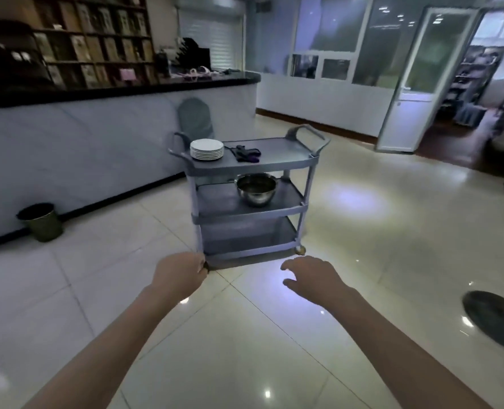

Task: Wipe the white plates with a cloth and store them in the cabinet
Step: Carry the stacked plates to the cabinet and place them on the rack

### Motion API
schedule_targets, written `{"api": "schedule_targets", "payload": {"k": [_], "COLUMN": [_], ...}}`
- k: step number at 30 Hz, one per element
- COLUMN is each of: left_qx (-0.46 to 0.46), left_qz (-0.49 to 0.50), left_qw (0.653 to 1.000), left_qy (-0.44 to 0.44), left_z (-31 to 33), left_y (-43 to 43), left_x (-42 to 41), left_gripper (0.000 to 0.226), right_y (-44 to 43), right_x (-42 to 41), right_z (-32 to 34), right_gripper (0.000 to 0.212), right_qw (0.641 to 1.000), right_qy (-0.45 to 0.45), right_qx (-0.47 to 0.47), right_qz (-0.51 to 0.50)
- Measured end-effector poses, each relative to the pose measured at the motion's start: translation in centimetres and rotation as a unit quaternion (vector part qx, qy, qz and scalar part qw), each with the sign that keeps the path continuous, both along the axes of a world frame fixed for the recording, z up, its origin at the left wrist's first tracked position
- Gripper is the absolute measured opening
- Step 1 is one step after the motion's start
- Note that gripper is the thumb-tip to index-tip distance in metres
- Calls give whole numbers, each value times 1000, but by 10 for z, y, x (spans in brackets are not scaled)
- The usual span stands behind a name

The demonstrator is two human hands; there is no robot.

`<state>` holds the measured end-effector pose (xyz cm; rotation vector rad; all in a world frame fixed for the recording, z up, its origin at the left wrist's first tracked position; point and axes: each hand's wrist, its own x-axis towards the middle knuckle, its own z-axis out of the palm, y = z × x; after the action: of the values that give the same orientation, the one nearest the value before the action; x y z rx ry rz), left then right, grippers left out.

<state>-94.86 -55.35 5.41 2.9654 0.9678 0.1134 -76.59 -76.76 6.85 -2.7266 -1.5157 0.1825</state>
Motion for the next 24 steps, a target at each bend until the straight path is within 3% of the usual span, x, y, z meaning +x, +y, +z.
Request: {"api": "schedule_targets", "payload": {"k": [7,24], "left_qx": [-30,-43], "left_qz": [40,71], "left_qw": [999,995], "left_qy": [-7,-47], "left_z": [-17,-6], "left_y": [123,462], "left_x": [79,373], "left_gripper": [28,29], "right_y": [161,538], "right_x": [87,379], "right_z": [-6,-6], "right_gripper": [33,39], "right_qw": [998,992], "right_qy": [10,32], "right_qx": [-10,24], "right_qz": [58,118]}}
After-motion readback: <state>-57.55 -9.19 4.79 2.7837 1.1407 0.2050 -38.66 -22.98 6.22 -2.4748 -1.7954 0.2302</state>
